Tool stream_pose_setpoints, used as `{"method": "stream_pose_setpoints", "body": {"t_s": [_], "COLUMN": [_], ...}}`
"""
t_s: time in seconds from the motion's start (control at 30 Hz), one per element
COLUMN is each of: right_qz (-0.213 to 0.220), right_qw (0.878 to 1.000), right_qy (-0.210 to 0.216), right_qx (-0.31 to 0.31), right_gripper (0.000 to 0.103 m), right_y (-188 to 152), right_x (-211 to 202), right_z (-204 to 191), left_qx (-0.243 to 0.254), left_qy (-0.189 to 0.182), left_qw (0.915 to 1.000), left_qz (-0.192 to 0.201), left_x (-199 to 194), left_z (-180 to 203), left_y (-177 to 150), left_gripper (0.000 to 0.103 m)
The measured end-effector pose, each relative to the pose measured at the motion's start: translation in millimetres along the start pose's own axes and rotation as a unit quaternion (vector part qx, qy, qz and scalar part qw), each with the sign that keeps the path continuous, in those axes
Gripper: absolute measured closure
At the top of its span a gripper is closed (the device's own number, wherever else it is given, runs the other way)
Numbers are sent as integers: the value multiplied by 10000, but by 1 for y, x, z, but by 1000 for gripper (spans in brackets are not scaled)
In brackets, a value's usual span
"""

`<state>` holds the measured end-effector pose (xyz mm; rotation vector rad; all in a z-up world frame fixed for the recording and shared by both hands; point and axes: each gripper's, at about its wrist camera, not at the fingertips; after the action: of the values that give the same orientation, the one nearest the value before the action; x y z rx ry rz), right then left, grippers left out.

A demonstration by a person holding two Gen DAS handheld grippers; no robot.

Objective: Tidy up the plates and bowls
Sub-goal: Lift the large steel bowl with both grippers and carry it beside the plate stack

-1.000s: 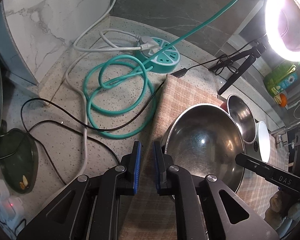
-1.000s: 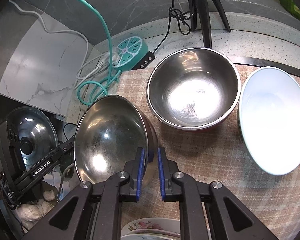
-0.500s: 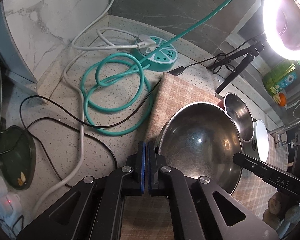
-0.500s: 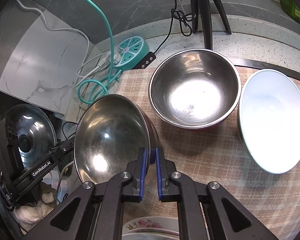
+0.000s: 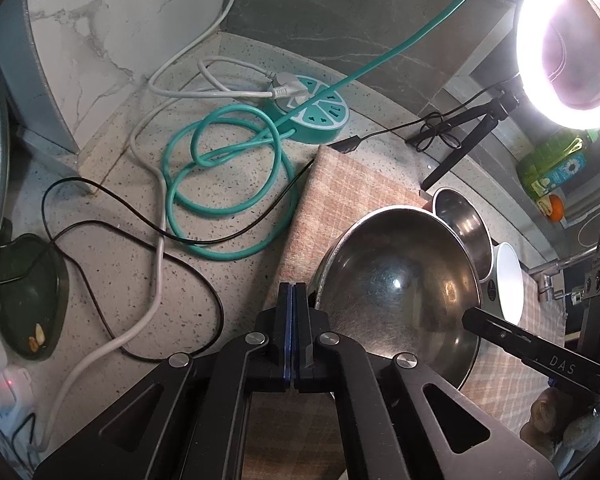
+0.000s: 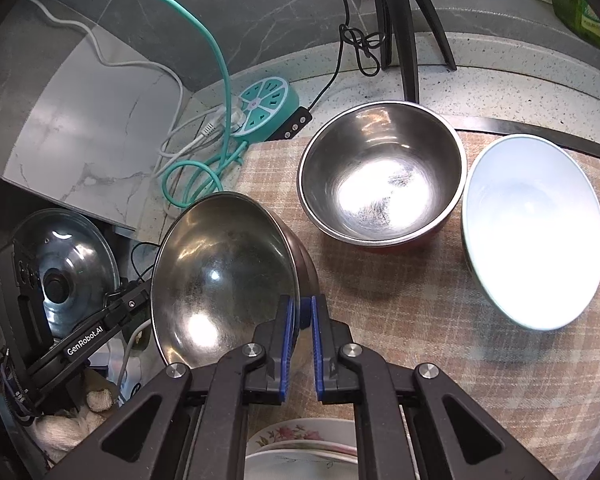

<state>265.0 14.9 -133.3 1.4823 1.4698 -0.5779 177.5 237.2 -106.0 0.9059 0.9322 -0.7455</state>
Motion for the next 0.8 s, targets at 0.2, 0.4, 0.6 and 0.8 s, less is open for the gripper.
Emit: {"method": "stream_pose_setpoints", "body": {"t_s": [0.2,0.4,0.6,0.8], "right_qz": [65,100,169,262], "right_qw": [9999,9999,9997,9995], "right_qy": [68,135,169,199], "right_qx": [-40,-13,-18,-10], "right_gripper": [95,95,95,95], "right_y": [-5,-13,-22,-32], "right_x": [-16,-34,-56,-80], "right_z": [3,10,19,34], "left_qx": [14,24,32,89], "left_qy": [-54,-111,-165,-211], "left_qw": [9999,9997,9995,9991], "left_qz": [123,208,274,345], "left_x": [-14,-26,-36,-46], "left_z": [8,20,37,60], "left_y": [-6,-16,-30,-47], "left_gripper": [103,103,103,103]}}
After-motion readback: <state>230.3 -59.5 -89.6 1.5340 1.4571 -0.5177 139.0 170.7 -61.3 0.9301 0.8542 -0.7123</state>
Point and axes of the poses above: each gripper's, at about its wrist camera, not at the fingertips, and x roughly the way its jaws point, z to its right, y to its top, and after that the axes turned 5 degrees about -x, right-handed
